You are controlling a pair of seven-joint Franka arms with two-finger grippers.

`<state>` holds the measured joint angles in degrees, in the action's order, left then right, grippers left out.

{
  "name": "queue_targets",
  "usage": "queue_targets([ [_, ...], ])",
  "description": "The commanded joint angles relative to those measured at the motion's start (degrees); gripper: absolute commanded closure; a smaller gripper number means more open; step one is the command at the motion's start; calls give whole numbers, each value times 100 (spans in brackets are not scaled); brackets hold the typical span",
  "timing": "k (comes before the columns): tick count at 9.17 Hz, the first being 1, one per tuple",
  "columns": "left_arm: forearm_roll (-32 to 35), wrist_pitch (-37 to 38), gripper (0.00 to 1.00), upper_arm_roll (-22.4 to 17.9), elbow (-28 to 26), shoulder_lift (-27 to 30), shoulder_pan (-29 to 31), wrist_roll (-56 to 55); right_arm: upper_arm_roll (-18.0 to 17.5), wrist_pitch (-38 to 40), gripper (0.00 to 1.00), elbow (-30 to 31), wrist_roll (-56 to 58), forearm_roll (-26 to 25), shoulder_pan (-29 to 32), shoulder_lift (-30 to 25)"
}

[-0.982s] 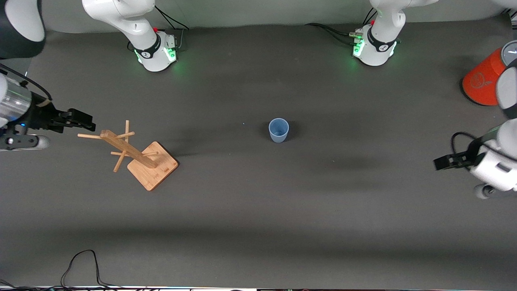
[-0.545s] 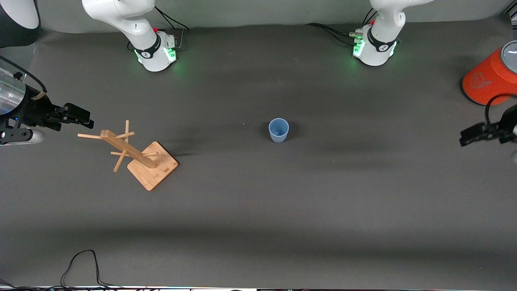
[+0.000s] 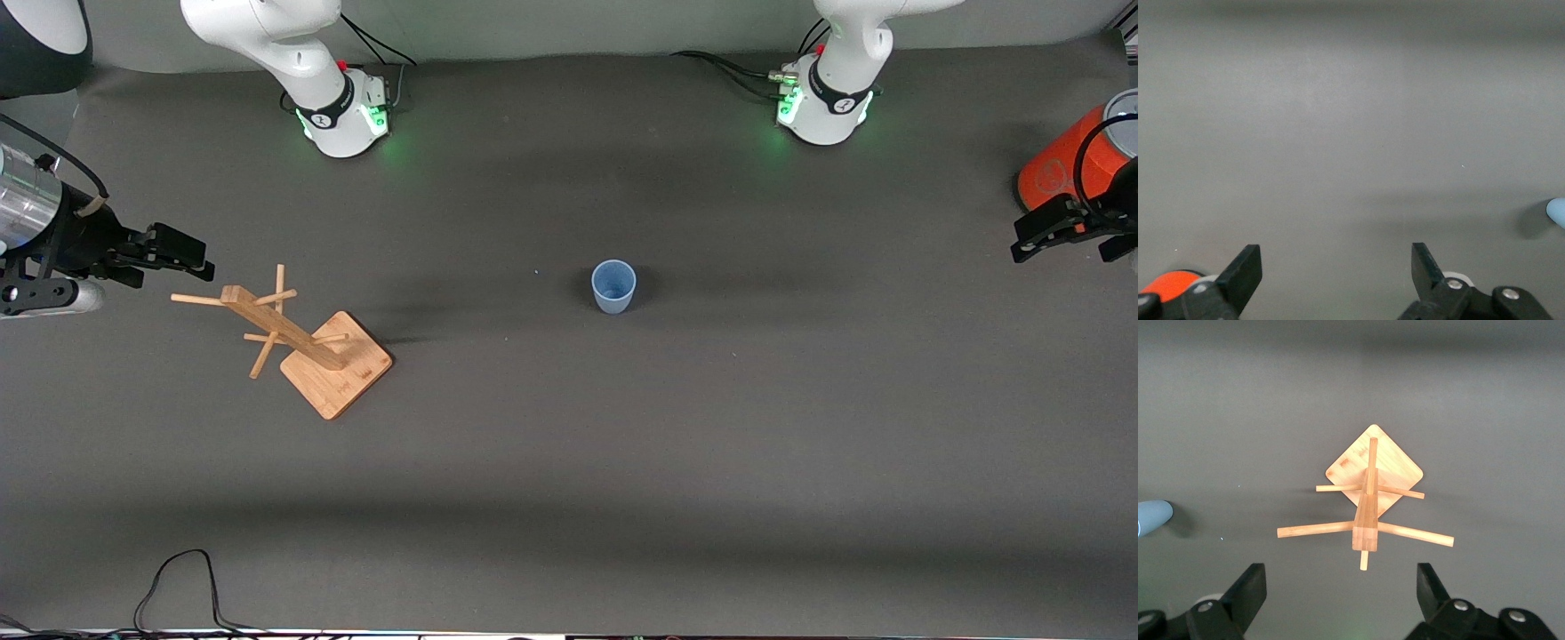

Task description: Rotate and upright cup with both arms

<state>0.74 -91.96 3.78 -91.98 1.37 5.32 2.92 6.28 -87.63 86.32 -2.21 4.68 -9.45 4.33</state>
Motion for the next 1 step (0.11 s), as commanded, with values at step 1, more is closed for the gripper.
queue_targets([
  [1, -3, 2, 0, -88, -189, 118, -101, 139, 22, 9, 0, 8, -51, 33, -31, -63],
])
